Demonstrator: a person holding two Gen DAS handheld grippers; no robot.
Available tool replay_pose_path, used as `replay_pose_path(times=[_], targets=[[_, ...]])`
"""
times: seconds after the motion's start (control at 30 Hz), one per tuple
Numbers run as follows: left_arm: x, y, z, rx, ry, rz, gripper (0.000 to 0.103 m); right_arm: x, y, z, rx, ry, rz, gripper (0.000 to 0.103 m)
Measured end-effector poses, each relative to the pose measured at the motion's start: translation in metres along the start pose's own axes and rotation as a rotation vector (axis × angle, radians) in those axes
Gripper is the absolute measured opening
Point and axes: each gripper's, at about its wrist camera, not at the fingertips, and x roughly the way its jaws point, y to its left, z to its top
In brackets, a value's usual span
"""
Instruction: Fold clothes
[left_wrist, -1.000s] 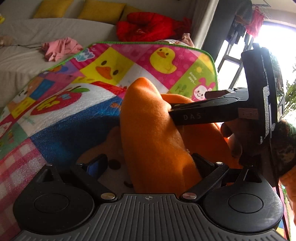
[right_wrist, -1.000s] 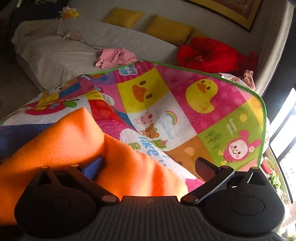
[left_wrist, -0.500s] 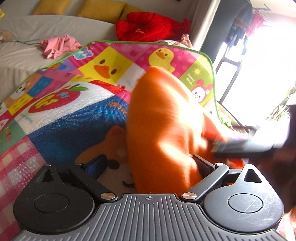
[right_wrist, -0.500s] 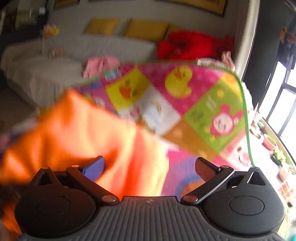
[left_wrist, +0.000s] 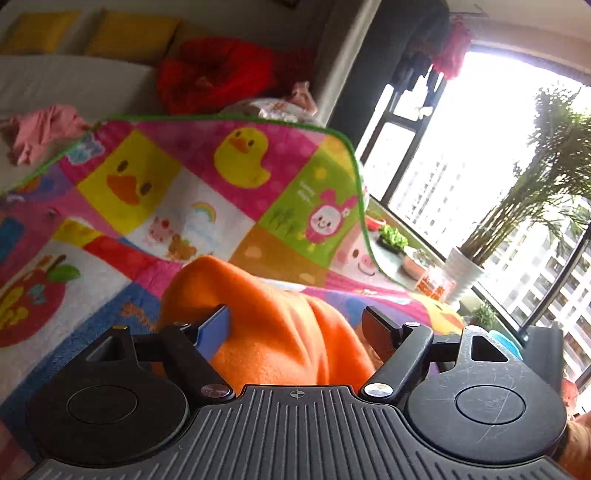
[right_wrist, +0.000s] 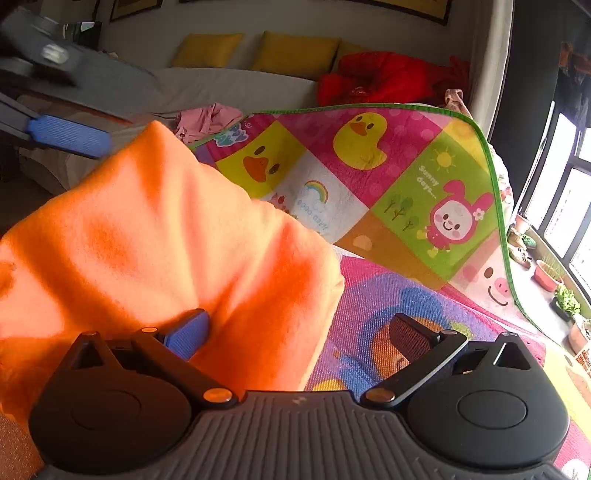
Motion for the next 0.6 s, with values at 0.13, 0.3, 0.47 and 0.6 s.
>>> replay_pose_path(times=[0.13,0.3,0.47,0.6], targets=[[0.029,0.009,-0.004,0.039,0.05,0.083,0.083,-0.007,-0.003,-0.008,0.003,0.007,0.009,0.103],[0.019,0.014,-0.006,0.048,0.045,0.089,0.084,-0.007,0.001,-0.012,-0.01,0.007,0.002,0.103],[-0.043,0.008,-0.019,-0.001,-0.031,0.102,0.095,-0.014,-0.003,-0.009,-0.002,0.021,0.016,0.103],[-0.062,0.013,-0.048,-0.044,0.028,0.13,0.095,-0.028,-0.043,-0.004,0.281,0.015,0.22,0.103]])
